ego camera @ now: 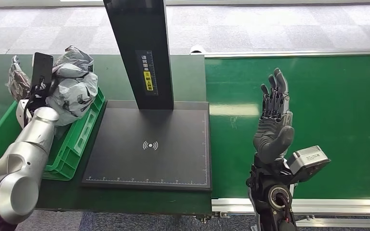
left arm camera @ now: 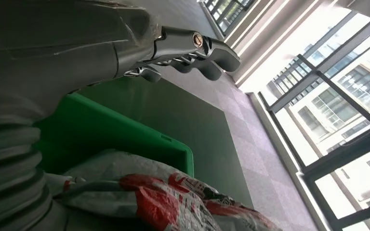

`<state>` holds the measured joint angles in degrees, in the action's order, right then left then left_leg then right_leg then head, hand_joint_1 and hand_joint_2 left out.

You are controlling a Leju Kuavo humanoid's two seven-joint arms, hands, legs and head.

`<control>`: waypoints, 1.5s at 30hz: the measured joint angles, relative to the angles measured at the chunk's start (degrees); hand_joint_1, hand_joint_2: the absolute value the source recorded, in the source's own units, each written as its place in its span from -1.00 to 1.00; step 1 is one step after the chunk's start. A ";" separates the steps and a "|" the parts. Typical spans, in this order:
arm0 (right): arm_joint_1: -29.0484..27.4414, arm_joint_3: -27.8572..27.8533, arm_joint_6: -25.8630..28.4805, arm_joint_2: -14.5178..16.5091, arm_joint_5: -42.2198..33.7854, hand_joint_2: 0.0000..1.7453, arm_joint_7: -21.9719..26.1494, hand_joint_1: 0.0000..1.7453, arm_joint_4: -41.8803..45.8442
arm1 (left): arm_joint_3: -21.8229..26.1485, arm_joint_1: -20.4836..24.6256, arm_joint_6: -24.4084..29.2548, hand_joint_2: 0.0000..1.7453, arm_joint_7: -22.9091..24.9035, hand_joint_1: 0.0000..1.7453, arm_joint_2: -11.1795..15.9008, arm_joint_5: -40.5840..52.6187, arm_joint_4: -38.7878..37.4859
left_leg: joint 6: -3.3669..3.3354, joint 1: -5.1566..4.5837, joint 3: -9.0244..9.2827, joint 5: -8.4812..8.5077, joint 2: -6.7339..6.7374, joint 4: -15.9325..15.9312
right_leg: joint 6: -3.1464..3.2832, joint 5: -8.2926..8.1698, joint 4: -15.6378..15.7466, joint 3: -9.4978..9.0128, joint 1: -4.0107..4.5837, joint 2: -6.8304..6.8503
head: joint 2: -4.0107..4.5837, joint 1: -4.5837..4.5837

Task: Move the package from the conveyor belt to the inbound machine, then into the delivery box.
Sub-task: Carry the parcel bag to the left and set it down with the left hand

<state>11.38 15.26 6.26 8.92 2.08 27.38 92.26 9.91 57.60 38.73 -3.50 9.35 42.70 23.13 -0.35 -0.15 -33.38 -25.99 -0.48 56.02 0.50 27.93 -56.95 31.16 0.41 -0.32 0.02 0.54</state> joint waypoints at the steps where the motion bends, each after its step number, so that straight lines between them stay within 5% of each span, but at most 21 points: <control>1: -0.01 0.02 0.09 -0.04 0.01 -1.00 -0.10 -1.00 -0.16 | 0.97 0.01 0.30 1.00 -0.17 -1.00 0.25 -0.31 -0.07 | 0.00 0.00 0.00 0.00 0.00 0.00 | 0.00 0.00 0.00 0.00 0.00 0.00 | 0.00 -0.01; 6: -0.14 -0.03 0.89 -0.25 0.12 -1.00 -0.45 -1.00 -0.41 | 3.50 0.16 0.93 1.00 0.75 -1.00 1.08 1.19 -0.78 | 0.00 0.00 0.00 0.00 0.00 0.01 | 0.00 0.00 0.00 -0.01 0.00 0.01 | 0.00 0.01; 12: -0.36 -0.14 1.60 -0.29 0.44 -1.00 -0.91 -1.00 -0.41 | 3.16 0.14 1.22 1.00 9.19 -1.00 2.26 13.67 -1.01 | 0.00 0.00 0.00 0.00 0.01 0.01 | 0.00 0.00 0.01 0.01 -0.01 -0.01 | 0.00 0.00; 23: -0.36 -0.19 1.89 -0.29 0.48 -1.00 -0.96 -1.00 -0.41 | 2.94 -0.22 0.97 1.00 11.64 -1.00 3.09 16.50 -1.04 | 0.00 0.00 0.00 0.00 0.00 0.01 | 0.00 0.00 0.00 0.00 0.00 -0.01 | 0.00 0.00; 28: -0.76 -0.25 2.35 -0.48 0.59 -1.00 -0.97 -1.00 -0.34 | 2.23 -0.04 -5.50 1.00 17.68 -1.00 3.72 18.74 -2.68 | 0.00 0.00 0.01 0.00 0.01 0.01 | 0.00 0.00 0.01 0.01 0.00 -0.01 | 0.00 -0.01; 31: -1.59 -0.38 2.24 -0.77 0.82 -1.00 -0.97 -1.00 -0.24 | 4.65 -0.23 -9.20 1.00 13.17 -1.00 3.52 9.82 -3.02 | 0.00 0.00 0.01 0.00 0.01 0.01 | 0.00 0.00 0.01 0.01 0.00 -0.01 | 0.00 -0.02; 35: -2.05 -0.76 1.22 -0.98 1.44 -1.00 -0.92 -1.00 -0.24 | 12.94 -0.24 -12.69 -1.00 5.15 -1.00 2.61 -4.58 -3.09 | 0.00 0.00 0.00 0.00 0.03 0.01 | 0.00 0.00 0.00 0.01 0.00 -0.04 | 0.00 0.00; 42: -2.16 -1.20 0.45 -0.99 1.83 -1.00 -0.96 -1.00 -0.26 | 23.63 -1.10 -1.82 -1.00 0.42 -1.00 3.46 -9.22 -3.22 | 0.01 0.00 0.00 0.00 0.11 0.00 | 0.00 0.00 0.00 0.04 0.01 -0.10 | 0.00 0.00; 45: -2.60 -1.36 0.85 -1.02 1.62 -1.00 -0.91 -1.00 -0.25 | 26.23 -1.81 -2.09 -1.00 -1.71 -1.00 3.97 -11.95 -3.43 | 0.01 0.01 0.00 0.00 0.07 0.00 | 0.02 0.03 0.01 0.04 0.01 -0.07 | 0.00 0.01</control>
<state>8.78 13.90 7.11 7.91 3.69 26.47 92.01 36.14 55.79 36.64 -5.21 13.32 30.75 19.70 -0.34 -0.14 -33.38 -25.99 -0.41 56.01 0.52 27.96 -56.95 31.21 0.42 -0.39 0.02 0.54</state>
